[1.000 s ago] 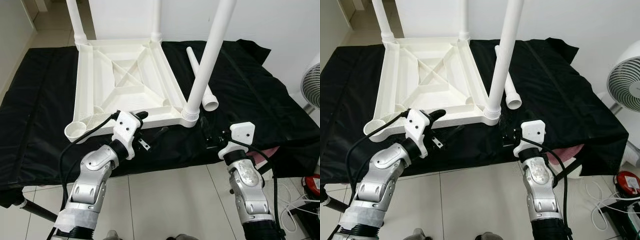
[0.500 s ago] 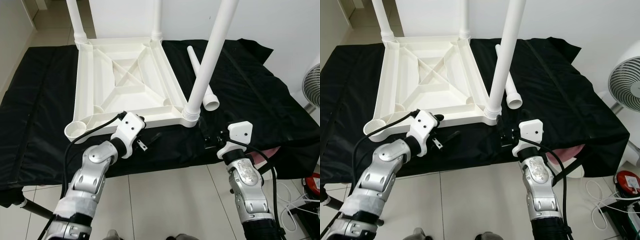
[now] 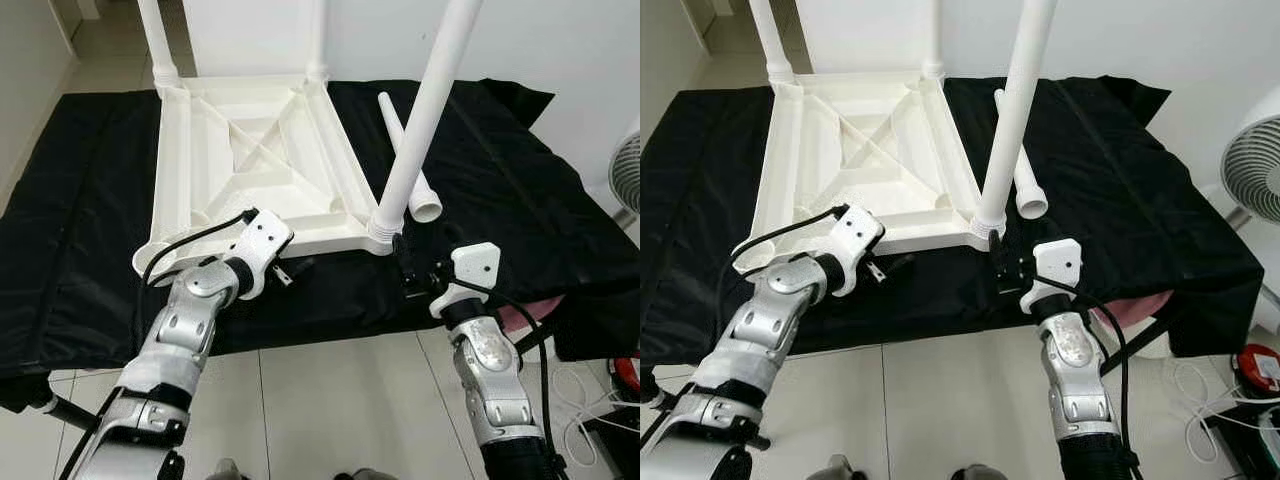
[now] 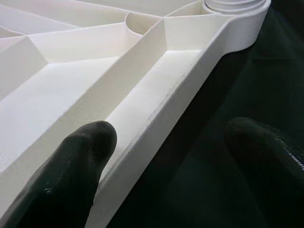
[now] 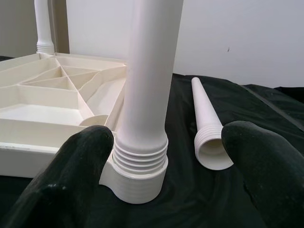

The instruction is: Building children table

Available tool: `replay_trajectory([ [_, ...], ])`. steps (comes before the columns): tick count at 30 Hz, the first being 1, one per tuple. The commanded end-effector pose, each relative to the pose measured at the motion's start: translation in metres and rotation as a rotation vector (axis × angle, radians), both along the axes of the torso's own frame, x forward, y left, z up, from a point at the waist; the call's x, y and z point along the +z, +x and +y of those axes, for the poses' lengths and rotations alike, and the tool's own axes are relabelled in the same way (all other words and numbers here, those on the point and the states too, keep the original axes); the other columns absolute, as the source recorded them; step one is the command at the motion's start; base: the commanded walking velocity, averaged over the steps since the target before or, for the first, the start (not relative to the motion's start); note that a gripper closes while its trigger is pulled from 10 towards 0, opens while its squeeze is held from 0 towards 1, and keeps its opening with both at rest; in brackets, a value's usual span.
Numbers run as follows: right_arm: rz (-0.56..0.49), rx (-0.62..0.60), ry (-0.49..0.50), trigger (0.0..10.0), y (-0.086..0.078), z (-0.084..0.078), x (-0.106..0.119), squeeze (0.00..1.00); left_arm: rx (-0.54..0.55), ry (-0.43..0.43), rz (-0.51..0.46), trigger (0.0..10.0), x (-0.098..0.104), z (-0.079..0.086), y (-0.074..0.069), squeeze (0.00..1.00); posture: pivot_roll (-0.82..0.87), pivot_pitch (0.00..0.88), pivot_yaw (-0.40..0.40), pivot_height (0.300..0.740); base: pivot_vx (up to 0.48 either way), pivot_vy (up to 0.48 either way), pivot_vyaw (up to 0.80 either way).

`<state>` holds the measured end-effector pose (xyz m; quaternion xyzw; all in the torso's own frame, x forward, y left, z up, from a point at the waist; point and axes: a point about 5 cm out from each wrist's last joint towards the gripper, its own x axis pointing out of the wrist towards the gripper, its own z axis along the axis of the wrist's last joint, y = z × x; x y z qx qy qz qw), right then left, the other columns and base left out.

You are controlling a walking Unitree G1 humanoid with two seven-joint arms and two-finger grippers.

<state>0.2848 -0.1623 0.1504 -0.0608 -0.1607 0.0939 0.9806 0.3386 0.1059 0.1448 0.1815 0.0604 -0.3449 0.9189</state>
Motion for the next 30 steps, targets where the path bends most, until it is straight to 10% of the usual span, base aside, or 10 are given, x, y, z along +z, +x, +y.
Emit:
replay_trajectory([
  [1, 0.011, 0.000, 0.000, 10.0, -0.001, 0.001, -0.004, 0.00, 0.297, 0.006, -0.060, 10.0, -0.001, 0.012, 0.012, 0.00, -0.03, 0.046, -0.005, 0.740, 0.000, 0.000, 0.00],
  [7, 0.012, -0.003, -0.004, 10.0, -0.001, 0.002, -0.004, 0.00, 0.298, 0.033, 0.013, 10.0, -0.006, 0.015, 0.018, 0.00, -0.04, 0.047, 0.003, 0.740, 0.000, 0.000, 0.00],
  [9, 0.012, -0.007, -0.006, 10.0, 0.000, 0.001, -0.004, 0.00, 0.315, 0.036, 0.037, 4.9, -0.008, 0.019, 0.020, 0.00, -0.04, 0.050, 0.005, 0.740, 0.000, 0.000, 0.00],
  [11, 0.012, -0.009, -0.006, 10.0, 0.000, 0.001, -0.004, 0.00, 0.315, 0.043, 0.037, 4.3, -0.008, 0.020, 0.021, 0.00, -0.04, 0.051, 0.006, 0.740, 0.000, 0.000, 0.00],
  [14, 0.010, -0.016, -0.009, 10.0, 0.001, 0.001, -0.003, 0.00, 0.314, 0.059, 0.042, 0.0, -0.009, 0.022, 0.021, 0.00, -0.04, 0.061, 0.009, 0.740, 0.000, 0.000, 0.00],
  [30, 0.000, -0.025, -0.020, 10.0, 0.004, -0.002, 0.000, 0.00, 0.354, 0.090, 0.079, 0.0, -0.019, 0.034, 0.013, 0.00, -0.03, 0.075, 0.002, 0.740, 0.000, 0.000, 0.00],
])
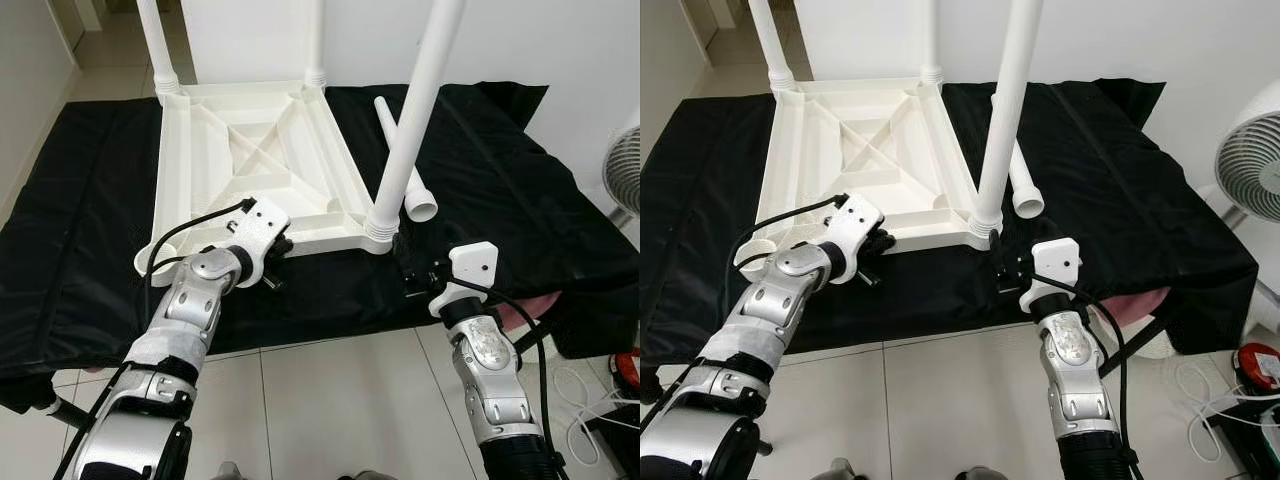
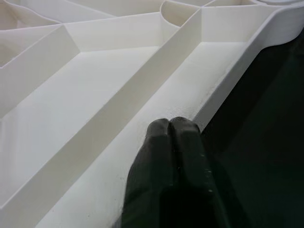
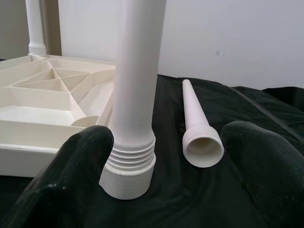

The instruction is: Building children table

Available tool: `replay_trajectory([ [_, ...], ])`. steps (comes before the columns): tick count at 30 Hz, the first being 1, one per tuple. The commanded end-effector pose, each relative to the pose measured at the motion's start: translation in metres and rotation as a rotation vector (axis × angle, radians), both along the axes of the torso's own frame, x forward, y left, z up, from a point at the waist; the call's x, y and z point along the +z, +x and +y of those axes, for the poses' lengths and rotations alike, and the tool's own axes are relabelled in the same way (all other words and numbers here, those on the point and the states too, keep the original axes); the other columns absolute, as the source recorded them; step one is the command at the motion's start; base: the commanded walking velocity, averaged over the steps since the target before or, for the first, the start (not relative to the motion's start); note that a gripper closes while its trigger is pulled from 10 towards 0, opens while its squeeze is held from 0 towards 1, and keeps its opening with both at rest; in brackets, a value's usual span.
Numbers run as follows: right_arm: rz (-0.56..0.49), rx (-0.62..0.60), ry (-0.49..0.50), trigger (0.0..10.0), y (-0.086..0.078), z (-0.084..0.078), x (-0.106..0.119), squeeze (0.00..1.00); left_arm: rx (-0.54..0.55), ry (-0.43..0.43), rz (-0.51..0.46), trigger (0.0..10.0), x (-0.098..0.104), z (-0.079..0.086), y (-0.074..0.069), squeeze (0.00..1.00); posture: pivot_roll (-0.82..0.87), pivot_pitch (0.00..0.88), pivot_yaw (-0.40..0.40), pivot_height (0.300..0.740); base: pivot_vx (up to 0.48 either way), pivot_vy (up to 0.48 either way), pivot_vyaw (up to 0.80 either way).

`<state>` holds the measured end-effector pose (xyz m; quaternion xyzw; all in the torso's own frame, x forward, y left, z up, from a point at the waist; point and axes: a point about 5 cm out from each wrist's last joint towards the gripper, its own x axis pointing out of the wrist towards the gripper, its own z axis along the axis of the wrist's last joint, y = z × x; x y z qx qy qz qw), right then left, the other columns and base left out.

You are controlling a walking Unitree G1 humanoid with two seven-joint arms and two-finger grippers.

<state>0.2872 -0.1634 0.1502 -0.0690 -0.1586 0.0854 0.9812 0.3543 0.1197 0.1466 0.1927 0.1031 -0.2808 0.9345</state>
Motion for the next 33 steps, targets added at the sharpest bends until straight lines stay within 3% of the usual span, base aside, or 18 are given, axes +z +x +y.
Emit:
replay_trajectory([
  [1, -0.001, -0.005, -0.007, 10.0, 0.002, 0.000, 0.000, 0.00, 0.212, 0.040, 0.030, 0.0, -0.021, 0.020, -0.003, 0.00, -0.03, 0.075, 0.002, 0.740, 0.000, 0.000, 0.00],
  [3, 0.001, -0.003, -0.007, 10.0, 0.003, 0.000, 0.000, 0.00, 0.185, 0.060, 0.014, 0.0, -0.021, 0.020, -0.005, 0.00, -0.02, 0.079, -0.002, 0.740, 0.000, 0.000, 0.00],
  [4, 0.002, 0.000, -0.006, 10.0, 0.003, 0.001, 0.000, 0.00, 0.159, 0.061, -0.006, 1.3, -0.019, 0.018, -0.006, 0.00, -0.02, 0.079, -0.002, 0.740, 0.000, 0.000, 0.00],
  [5, 0.002, 0.005, -0.008, 10.0, 0.004, 0.002, 0.000, 0.00, 0.135, 0.045, -0.018, 10.0, -0.016, 0.015, -0.006, 0.00, -0.02, 0.080, -0.004, 0.740, 0.000, 0.000, 0.00],
  [6, 0.001, 0.009, -0.009, 10.0, 0.004, 0.003, 0.000, 0.00, 0.121, 0.031, -0.025, 10.0, -0.013, 0.012, -0.005, 0.00, -0.02, 0.080, -0.004, 0.740, 0.000, 0.000, 0.00],
  [7, 0.001, 0.011, -0.009, 10.0, 0.004, 0.004, 0.000, 0.00, 0.105, 0.019, -0.038, 10.0, -0.010, 0.010, -0.005, 0.13, -0.02, 0.080, -0.004, 0.740, 0.000, 0.000, 0.00],
  [8, 0.001, 0.011, -0.009, 10.0, 0.004, 0.004, 0.000, 0.00, 0.105, 0.019, -0.038, 10.0, -0.010, 0.010, -0.005, 0.13, -0.02, 0.080, -0.004, 0.740, 0.000, 0.000, 0.00],
  [9, 0.001, 0.012, -0.009, 10.0, 0.004, 0.004, 0.000, 0.00, 0.089, -0.014, -0.035, 10.0, -0.007, 0.009, -0.005, 1.00, -0.02, 0.080, -0.004, 0.740, 0.000, 0.000, 0.00],
  [16, 0.000, 0.011, -0.011, 10.0, 0.005, 0.003, 0.000, 0.00, -0.035, -0.029, -0.069, 10.0, 0.006, -0.001, -0.005, 1.00, -0.02, 0.079, -0.003, 0.740, 0.000, 0.000, 0.00],
  [17, -0.002, 0.013, -0.009, 10.0, 0.005, 0.003, 0.001, 0.00, -0.075, -0.024, -0.072, 10.0, 0.010, -0.004, -0.005, 0.07, -0.02, 0.079, -0.002, 0.740, 0.000, 0.000, 0.00],
  [18, -0.002, 0.013, -0.009, 10.0, 0.005, 0.003, 0.001, 0.00, -0.075, -0.024, -0.072, 10.0, 0.010, -0.004, -0.005, 0.07, -0.02, 0.079, -0.002, 0.740, 0.000, 0.000, 0.00],
  [19, -0.003, 0.016, -0.008, 10.0, 0.004, 0.003, 0.001, 0.00, -0.118, -0.011, -0.065, 10.0, 0.011, -0.006, -0.005, 0.00, -0.02, 0.079, 0.000, 0.740, 0.000, 0.000, 0.00],
  [25, -0.003, 0.018, -0.004, 10.0, 0.004, 0.004, 0.001, 0.00, -0.204, 0.031, -0.036, 10.0, 0.010, -0.011, -0.006, 0.00, -0.02, 0.080, 0.003, 0.740, 0.000, 0.000, 0.00],
  [27, -0.002, 0.015, -0.005, 10.0, 0.003, 0.003, 0.000, 0.00, -0.268, 0.055, 0.019, 10.0, 0.007, -0.014, -0.006, 0.00, -0.03, 0.081, 0.007, 0.740, 0.000, 0.000, 0.00],
  [30, -0.001, 0.013, -0.005, 10.0, 0.003, 0.003, 0.000, 0.00, -0.288, 0.053, 0.033, 10.0, 0.007, -0.015, -0.006, 0.00, -0.03, 0.081, 0.007, 0.740, 0.000, 0.000, 0.00],
  [33, 0.001, 0.008, -0.009, 10.0, 0.002, 0.001, -0.001, 0.00, -0.392, 0.022, 0.022, 10.0, 0.017, -0.019, -0.007, 0.00, -0.03, 0.082, 0.008, 0.740, 0.000, 0.000, 0.00],
])
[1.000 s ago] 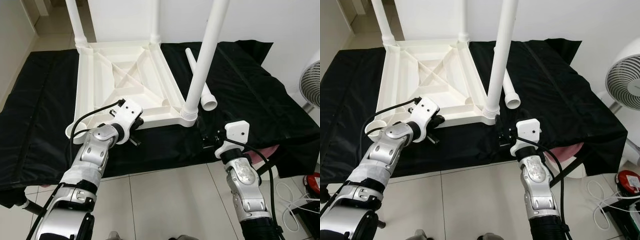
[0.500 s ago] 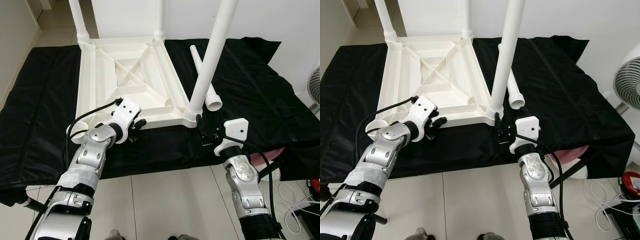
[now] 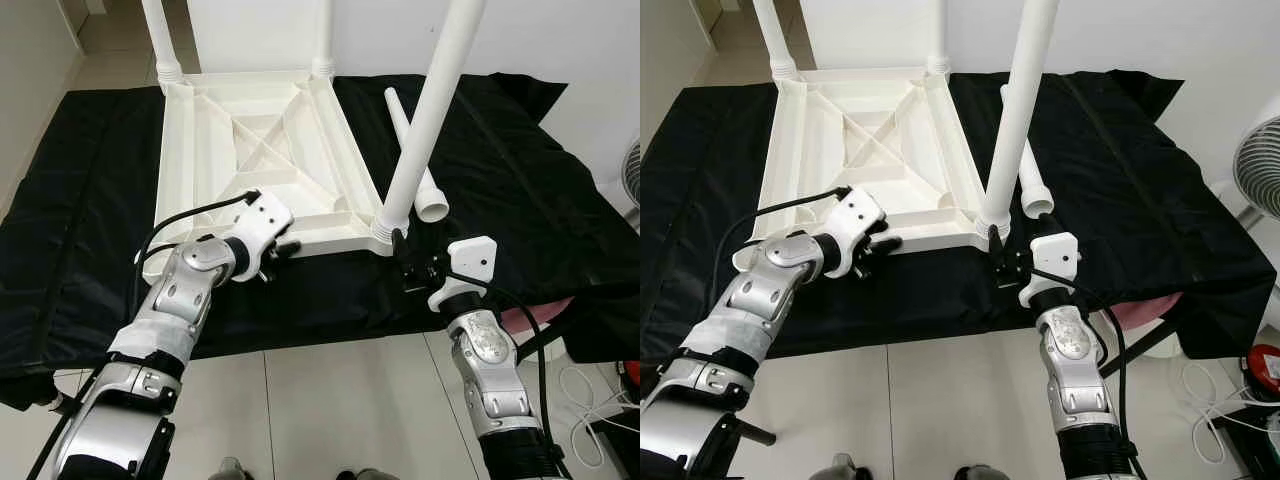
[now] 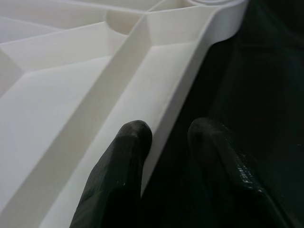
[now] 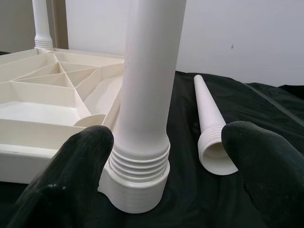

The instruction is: Building children table

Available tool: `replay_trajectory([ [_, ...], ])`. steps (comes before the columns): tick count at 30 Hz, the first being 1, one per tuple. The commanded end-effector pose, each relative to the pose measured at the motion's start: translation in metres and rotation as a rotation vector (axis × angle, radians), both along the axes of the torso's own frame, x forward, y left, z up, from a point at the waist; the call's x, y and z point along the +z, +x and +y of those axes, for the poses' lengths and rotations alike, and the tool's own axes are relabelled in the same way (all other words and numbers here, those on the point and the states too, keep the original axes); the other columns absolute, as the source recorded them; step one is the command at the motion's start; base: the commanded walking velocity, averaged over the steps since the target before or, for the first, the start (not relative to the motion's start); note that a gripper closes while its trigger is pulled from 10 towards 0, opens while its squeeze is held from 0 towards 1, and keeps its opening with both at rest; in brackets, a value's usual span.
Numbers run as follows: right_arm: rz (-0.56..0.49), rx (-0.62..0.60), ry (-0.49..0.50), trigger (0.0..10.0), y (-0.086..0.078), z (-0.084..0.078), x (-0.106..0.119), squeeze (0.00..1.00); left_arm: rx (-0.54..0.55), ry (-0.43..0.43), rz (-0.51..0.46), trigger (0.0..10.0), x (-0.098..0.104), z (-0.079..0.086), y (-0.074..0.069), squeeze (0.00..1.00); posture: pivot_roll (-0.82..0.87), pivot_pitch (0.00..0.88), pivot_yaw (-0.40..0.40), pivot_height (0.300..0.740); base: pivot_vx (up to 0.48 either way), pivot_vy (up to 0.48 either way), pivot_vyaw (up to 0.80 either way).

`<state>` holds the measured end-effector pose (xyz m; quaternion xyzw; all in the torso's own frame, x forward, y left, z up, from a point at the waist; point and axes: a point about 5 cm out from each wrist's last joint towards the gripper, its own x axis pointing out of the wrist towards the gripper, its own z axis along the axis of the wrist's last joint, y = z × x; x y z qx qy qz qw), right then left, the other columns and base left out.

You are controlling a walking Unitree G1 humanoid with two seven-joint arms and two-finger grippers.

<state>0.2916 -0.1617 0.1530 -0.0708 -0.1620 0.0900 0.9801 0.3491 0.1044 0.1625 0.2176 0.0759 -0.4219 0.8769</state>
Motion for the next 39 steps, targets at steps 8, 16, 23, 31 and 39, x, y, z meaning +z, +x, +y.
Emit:
replay_trajectory([
  [8, 0.004, 0.000, -0.006, 10.0, -0.001, 0.000, -0.003, 0.00, -0.145, 0.012, 0.044, 10.0, 0.005, -0.005, 0.000, 0.00, -0.03, 0.079, 0.012, 0.740, 0.000, 0.000, 0.00],
  [16, 0.004, 0.001, -0.005, 10.0, -0.002, 0.002, -0.003, 0.00, -0.075, 0.074, 0.040, 10.0, -0.001, -0.005, 0.010, 1.00, -0.04, 0.074, 0.020, 0.740, 0.000, 0.000, 0.00],
  [23, 0.000, 0.007, -0.006, 10.0, -0.002, 0.004, -0.003, 0.00, 0.030, 0.092, 0.027, 10.0, 0.003, -0.005, 0.023, 0.00, -0.04, 0.067, 0.026, 0.740, 0.000, 0.000, 0.00],
  [31, -0.007, 0.009, 0.001, 10.0, -0.001, 0.007, -0.001, 0.00, 0.204, 0.083, 0.078, 10.0, -0.004, 0.006, 0.034, 0.00, -0.05, 0.063, 0.030, 0.740, 0.000, 0.000, 0.00],
  [39, -0.012, 0.012, 0.015, 10.0, -0.001, 0.012, 0.000, 0.00, 0.338, 0.061, 0.094, 10.0, -0.015, 0.018, 0.036, 0.00, -0.04, 0.070, 0.028, 0.740, 0.000, 0.000, 0.00],
])
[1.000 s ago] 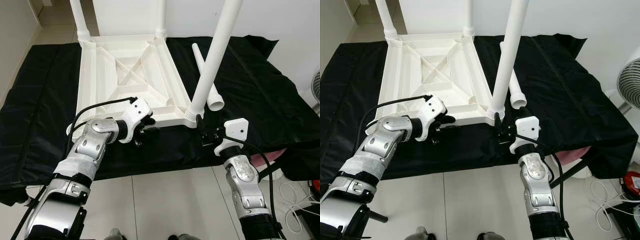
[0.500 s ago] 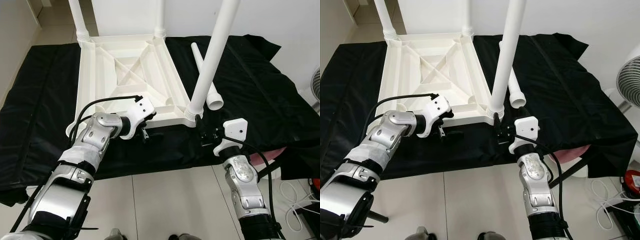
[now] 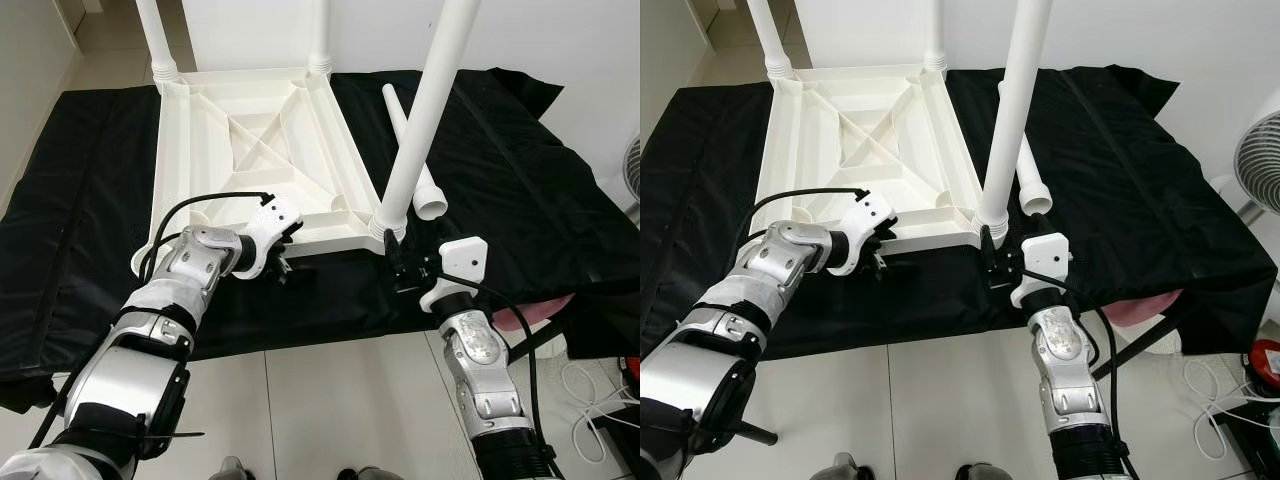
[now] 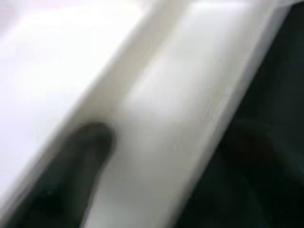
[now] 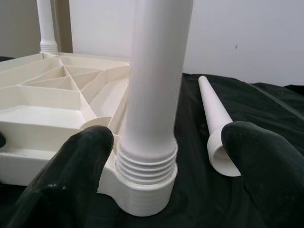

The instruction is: Building children table

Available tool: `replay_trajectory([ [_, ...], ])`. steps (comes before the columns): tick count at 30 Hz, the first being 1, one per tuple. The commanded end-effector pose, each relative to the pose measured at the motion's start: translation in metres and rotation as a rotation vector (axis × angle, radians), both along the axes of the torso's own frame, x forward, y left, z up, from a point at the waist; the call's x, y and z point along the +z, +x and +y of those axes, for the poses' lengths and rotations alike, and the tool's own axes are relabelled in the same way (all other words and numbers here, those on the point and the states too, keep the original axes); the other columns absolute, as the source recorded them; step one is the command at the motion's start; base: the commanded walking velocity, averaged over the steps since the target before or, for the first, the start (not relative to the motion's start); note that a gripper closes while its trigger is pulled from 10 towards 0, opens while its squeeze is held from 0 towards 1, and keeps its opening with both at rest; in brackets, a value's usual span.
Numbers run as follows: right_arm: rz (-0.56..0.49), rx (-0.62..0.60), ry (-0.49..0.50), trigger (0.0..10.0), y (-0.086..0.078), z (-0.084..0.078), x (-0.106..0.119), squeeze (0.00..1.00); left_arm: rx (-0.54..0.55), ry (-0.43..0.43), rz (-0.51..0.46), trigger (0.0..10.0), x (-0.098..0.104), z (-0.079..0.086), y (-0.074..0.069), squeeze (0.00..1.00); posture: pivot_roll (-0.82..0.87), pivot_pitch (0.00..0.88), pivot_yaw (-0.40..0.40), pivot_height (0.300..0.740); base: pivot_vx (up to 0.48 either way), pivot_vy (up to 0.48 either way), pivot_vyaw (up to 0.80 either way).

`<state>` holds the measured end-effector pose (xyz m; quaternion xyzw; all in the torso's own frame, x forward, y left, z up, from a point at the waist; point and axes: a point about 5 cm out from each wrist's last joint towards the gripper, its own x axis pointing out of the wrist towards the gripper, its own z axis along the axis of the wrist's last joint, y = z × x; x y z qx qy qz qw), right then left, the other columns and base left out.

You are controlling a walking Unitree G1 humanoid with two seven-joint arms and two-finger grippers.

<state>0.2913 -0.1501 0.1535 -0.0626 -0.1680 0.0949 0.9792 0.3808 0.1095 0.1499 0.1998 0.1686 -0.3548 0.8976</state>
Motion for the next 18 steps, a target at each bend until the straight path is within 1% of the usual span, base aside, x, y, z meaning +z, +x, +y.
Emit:
replay_trajectory([
  [1, -0.003, -0.005, 0.007, 10.0, 0.001, 0.000, 0.001, 0.00, 0.185, 0.021, -0.057, 2.0, -0.003, 0.015, 0.004, 0.00, -0.03, 0.075, 0.024, 0.740, 0.000, 0.000, 0.00],
  [2, -0.003, -0.005, 0.007, 10.0, 0.001, 0.000, 0.001, 0.00, 0.185, 0.021, -0.057, 2.0, -0.003, 0.015, 0.004, 0.00, -0.03, 0.075, 0.024, 0.740, 0.000, 0.000, 0.00],
  [3, -0.004, -0.007, 0.010, 10.0, 0.001, 0.000, 0.001, 0.00, 0.195, 0.013, -0.058, 0.0, -0.004, 0.016, 0.004, 0.00, -0.03, 0.078, 0.023, 0.740, 0.000, 0.000, 0.00],
  [6, -0.009, -0.009, 0.015, 10.0, 0.005, 0.002, 0.004, 0.00, 0.228, -0.002, -0.067, 0.0, -0.004, 0.020, 0.003, 0.00, -0.03, 0.084, 0.022, 0.740, 0.000, 0.000, 0.00],
  [12, -0.020, -0.011, 0.015, 10.0, 0.009, 0.003, 0.007, 0.00, 0.233, 0.013, -0.077, 0.0, -0.006, 0.022, 0.000, 0.00, -0.03, 0.090, 0.019, 0.740, 0.000, 0.000, 0.00],
  [17, -0.040, -0.022, 0.020, 10.0, 0.015, 0.003, 0.013, 0.00, 0.239, 0.018, -0.090, 0.0, -0.010, 0.022, -0.010, 0.00, -0.02, 0.096, 0.017, 0.740, 0.000, 0.000, 0.00],
  [18, -0.040, -0.022, 0.020, 10.0, 0.015, 0.003, 0.013, 0.00, 0.239, 0.018, -0.090, 0.0, -0.010, 0.022, -0.010, 0.00, -0.02, 0.096, 0.017, 0.740, 0.000, 0.000, 0.00],
])
